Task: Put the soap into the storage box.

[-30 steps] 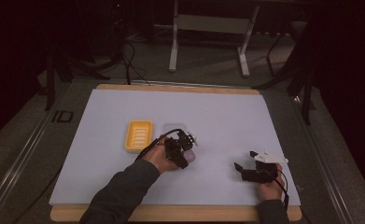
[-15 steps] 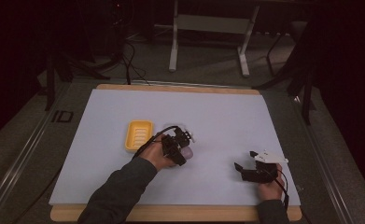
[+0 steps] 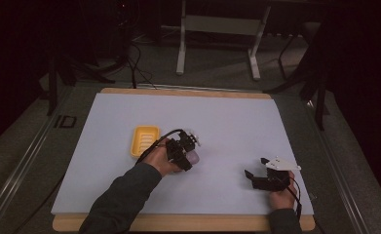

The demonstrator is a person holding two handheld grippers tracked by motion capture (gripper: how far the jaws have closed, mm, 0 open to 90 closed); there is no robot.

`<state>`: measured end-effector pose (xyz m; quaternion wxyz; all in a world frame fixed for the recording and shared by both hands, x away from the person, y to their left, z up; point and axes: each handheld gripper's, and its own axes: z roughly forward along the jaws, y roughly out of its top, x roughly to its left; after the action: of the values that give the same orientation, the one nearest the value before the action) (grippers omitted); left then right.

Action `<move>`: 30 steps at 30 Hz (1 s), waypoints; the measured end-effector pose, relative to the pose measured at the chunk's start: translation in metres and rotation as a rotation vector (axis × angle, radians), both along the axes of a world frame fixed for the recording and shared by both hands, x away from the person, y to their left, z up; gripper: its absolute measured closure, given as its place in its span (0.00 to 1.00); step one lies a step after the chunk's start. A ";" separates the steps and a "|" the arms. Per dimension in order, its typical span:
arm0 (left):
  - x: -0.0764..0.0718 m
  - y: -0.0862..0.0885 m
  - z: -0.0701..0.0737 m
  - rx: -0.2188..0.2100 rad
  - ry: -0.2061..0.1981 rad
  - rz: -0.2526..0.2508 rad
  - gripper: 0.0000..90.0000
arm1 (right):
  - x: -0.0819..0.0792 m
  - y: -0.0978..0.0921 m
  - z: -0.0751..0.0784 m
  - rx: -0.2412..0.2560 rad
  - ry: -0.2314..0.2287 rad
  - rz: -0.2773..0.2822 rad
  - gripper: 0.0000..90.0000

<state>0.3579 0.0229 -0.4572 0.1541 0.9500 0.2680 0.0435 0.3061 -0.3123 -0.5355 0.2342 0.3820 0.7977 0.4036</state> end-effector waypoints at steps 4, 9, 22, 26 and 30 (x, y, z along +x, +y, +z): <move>0.001 0.002 0.001 -0.001 0.003 0.003 0.55 | 0.000 0.000 0.000 0.000 0.000 0.000 0.18; 0.002 0.005 0.001 -0.005 0.005 0.012 0.55 | 0.000 0.000 0.000 0.000 0.000 0.000 0.18; 0.006 0.011 0.002 -0.008 0.013 0.026 0.55 | 0.000 0.000 0.000 0.001 0.001 0.000 0.18; 0.007 0.013 0.002 -0.009 0.015 0.031 0.55 | 0.000 0.000 0.000 0.001 0.001 0.000 0.18; 0.008 0.015 0.003 -0.011 0.017 0.036 0.55 | 0.000 0.000 0.000 0.001 0.001 0.000 0.18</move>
<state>0.3657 0.0378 -0.4547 0.1563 0.9445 0.2865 0.0368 0.3060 -0.3122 -0.5355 0.2335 0.3821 0.7979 0.4037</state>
